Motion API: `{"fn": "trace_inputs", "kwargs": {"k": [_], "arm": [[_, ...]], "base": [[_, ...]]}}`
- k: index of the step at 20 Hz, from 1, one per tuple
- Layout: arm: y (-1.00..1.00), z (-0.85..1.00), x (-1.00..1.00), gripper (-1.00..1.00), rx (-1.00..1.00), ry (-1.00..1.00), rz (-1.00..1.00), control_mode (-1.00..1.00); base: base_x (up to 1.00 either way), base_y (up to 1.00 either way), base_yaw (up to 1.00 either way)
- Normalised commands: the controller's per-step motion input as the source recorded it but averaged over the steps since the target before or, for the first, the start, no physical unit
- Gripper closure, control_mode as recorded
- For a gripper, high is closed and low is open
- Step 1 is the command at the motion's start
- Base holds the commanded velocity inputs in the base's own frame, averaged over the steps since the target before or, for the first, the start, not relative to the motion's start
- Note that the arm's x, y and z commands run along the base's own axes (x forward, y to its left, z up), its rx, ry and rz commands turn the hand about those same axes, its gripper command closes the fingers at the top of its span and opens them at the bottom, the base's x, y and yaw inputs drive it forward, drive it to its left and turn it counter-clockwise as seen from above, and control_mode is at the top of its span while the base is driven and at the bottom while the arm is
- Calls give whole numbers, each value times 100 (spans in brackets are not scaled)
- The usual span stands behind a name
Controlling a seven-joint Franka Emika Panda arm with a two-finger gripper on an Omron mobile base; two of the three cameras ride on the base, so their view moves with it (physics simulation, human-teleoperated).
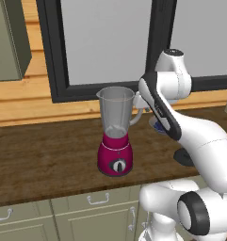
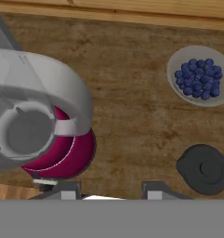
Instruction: Close the lid blender by securely placing the lid on top.
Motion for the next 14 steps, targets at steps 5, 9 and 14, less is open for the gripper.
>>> {"fn": "trace_inputs", "kwargs": {"k": [5, 9, 14], "arm": [[-5, 0, -14, -100, 1, -4, -1, -100], [-74, -17, -4, -100, 6, 0, -17, -100], [-100, -28, 0, -100, 13, 7, -27, -100]], "base": [[0, 0, 0], [0, 0, 0], [0, 0, 0]]}}
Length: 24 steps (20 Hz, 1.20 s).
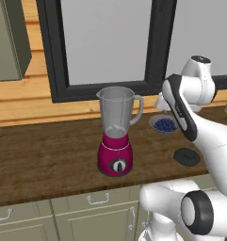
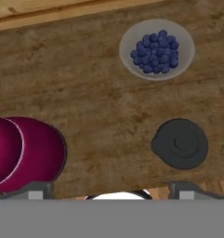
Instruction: Close the lid blender by securely placing the lid on top.
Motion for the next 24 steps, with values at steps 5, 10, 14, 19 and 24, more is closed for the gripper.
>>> {"fn": "trace_inputs", "kwargs": {"k": [5, 10, 14, 19, 24], "arm": [[-84, -71, 0, -100, 6, 13, -24, -100], [-59, -59, 1, -100, 6, 13, -15, -100], [-35, -59, 2, -100, 0, 11, -9, -100], [-24, -44, 2, -100, 0, 1, -4, -100], [-22, -51, 5, -100, 0, 5, -4, -100]], "base": [[0, 0, 0], [0, 0, 0], [0, 0, 0], [0, 0, 0], [0, 0, 0]]}}
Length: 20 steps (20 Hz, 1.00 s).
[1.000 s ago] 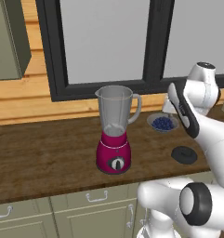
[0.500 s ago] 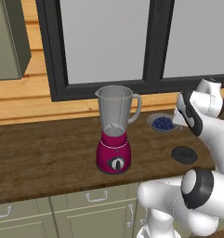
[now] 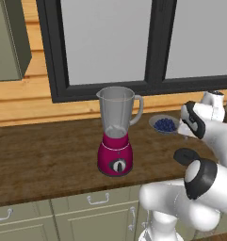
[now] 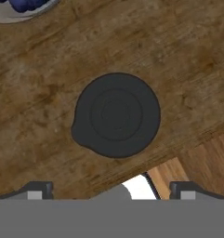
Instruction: Close the lid blender by securely placing the lid on top.
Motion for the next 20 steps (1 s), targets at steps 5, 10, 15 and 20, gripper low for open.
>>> {"fn": "trace_inputs", "kwargs": {"k": [5, 10, 15, 20], "arm": [[-2, -57, 20, -100, 0, 12, -2, -100], [0, -49, 11, -100, 0, 7, 0, -100], [-12, -33, 19, -100, 0, 2, 0, -100], [-16, -22, 27, -100, 0, 0, 0, -100]], "base": [[0, 0, 0], [0, 0, 0], [0, 0, 0], [0, 0, 0]]}}
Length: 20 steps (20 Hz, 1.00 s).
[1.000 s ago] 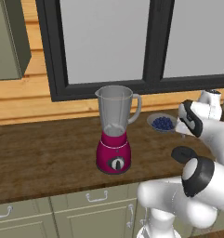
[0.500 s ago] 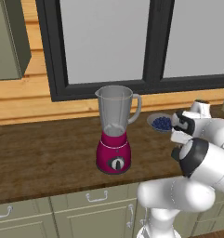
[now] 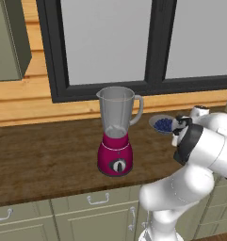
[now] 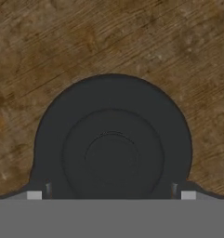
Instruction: Close the lid blender by securely placing the lid on top.
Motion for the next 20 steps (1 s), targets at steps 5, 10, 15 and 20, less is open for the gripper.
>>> {"fn": "trace_inputs", "kwargs": {"k": [5, 10, 15, 20], "arm": [[-2, -27, 25, -100, 0, 0, 0, -100], [0, -37, 9, -100, 0, 0, 0, -100], [30, -69, -31, 100, -1, 0, 0, -100], [60, -85, -34, 100, -2, 0, 0, -100]], "base": [[0, 0, 0], [0, 0, 0], [0, 0, 0], [0, 0, 0]]}}
